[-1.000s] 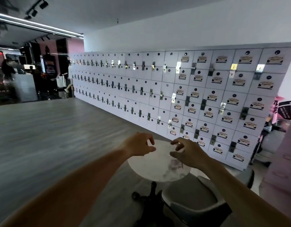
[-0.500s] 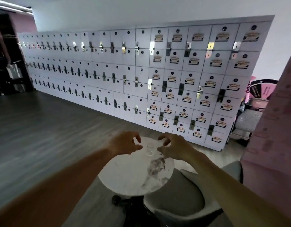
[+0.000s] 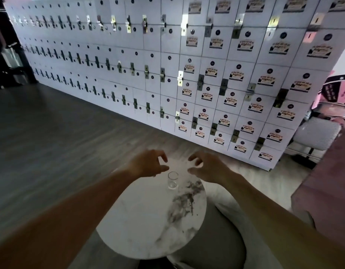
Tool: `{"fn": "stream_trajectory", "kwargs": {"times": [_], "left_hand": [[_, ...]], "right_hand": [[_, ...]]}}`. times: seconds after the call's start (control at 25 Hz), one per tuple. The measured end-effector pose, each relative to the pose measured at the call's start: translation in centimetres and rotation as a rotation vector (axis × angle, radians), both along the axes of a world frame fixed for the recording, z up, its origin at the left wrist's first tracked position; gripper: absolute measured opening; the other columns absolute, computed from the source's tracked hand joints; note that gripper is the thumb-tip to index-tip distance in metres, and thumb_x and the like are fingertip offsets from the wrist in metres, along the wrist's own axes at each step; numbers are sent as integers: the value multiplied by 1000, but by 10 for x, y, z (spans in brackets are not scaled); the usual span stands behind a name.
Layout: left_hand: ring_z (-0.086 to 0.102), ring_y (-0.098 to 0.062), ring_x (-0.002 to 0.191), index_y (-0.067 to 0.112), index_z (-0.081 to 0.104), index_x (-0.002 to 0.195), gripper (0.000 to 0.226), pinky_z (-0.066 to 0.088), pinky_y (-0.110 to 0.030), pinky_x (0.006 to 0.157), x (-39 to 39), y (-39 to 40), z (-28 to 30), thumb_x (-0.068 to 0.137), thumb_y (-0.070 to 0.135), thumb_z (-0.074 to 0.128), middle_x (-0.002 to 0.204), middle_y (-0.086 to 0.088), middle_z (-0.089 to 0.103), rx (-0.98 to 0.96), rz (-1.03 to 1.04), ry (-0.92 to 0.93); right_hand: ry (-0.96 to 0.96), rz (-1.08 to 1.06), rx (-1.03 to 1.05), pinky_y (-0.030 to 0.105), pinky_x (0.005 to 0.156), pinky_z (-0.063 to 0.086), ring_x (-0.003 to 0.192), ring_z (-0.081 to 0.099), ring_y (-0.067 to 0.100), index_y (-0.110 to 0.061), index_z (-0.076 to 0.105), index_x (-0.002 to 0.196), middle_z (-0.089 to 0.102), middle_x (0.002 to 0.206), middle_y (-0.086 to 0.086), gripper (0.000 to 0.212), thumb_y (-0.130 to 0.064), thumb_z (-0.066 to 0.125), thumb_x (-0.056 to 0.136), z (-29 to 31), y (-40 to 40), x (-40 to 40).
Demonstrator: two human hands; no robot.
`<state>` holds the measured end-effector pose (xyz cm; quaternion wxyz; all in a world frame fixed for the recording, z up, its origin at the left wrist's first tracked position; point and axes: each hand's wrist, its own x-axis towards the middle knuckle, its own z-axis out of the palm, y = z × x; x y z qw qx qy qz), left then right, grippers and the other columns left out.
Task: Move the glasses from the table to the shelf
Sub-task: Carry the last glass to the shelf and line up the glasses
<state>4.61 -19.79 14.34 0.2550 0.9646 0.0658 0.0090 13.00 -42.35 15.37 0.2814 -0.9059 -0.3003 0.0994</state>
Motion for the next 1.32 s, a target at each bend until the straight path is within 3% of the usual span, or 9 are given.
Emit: {"fn": "stream_trajectory", "kwargs": {"times": [0.2, 0.4, 0.56, 0.68, 0.76, 0.88, 1.08, 1.32], "left_hand": [[68, 0, 53, 35, 60, 95, 17, 52, -24, 72, 49, 33, -65, 84, 41, 71, 67, 12, 74, -27, 13, 159], [66, 6, 54, 35, 58, 110, 30, 52, -24, 72, 109, 60, -129, 84, 46, 69, 71, 11, 76, -66, 7, 349], [72, -9, 75, 33, 53, 123, 45, 53, -30, 80, 160, 77, -187, 84, 49, 69, 81, 7, 74, -92, -13, 442], [68, -22, 101, 29, 44, 137, 61, 51, -37, 92, 184, 81, -230, 85, 46, 70, 106, -3, 75, -122, -11, 489], [66, -26, 106, 25, 41, 142, 66, 49, -35, 92, 192, 82, -259, 85, 42, 71, 112, -7, 73, -173, 3, 505], [63, -27, 104, 28, 41, 142, 66, 50, -33, 88, 196, 82, -293, 86, 39, 72, 119, -8, 67, -243, 7, 551], [61, -21, 96, 29, 45, 137, 58, 48, -30, 80, 209, 82, -316, 86, 37, 72, 117, -6, 68, -318, 23, 545], [58, -15, 96, 22, 50, 135, 70, 42, -26, 83, 229, 60, -279, 75, 32, 85, 124, -7, 67, -319, -85, 464]], "right_hand": [[107, 36, -47, 17, 62, 39, 87, 56, 8, -31, 62, 116, 58, 102, -7, 36, -40, 73, 83, -57, 29, 51], [213, -27, -107, 12, 60, 38, 85, 56, 3, -35, 61, 114, 57, 100, -10, 34, -43, 70, 82, -111, 48, 105], [307, -61, -210, 20, 66, 42, 83, 56, 5, -33, 59, 114, 59, 96, -9, 35, -40, 71, 82, -168, 71, 147], [334, -61, -239, 27, 78, 48, 95, 58, 16, -31, 58, 120, 59, 106, -3, 39, -36, 69, 83, -213, 90, 158], [311, -36, -282, 36, 93, 49, 108, 57, 24, -30, 54, 128, 57, 121, 4, 45, -32, 66, 85, -241, 106, 160], [261, 0, -329, 37, 94, 46, 113, 56, 28, -27, 49, 137, 51, 130, 8, 52, -27, 64, 88, -270, 122, 161], [74, 31, -348, 41, 81, 55, 93, 62, 28, -14, 64, 116, 58, 111, 9, 28, -31, 57, 96, -284, 132, 167], [-14, -16, -308, 35, 74, 55, 81, 63, 23, -14, 63, 112, 62, 98, 7, 25, -33, 60, 95, -250, 121, 170]]}}
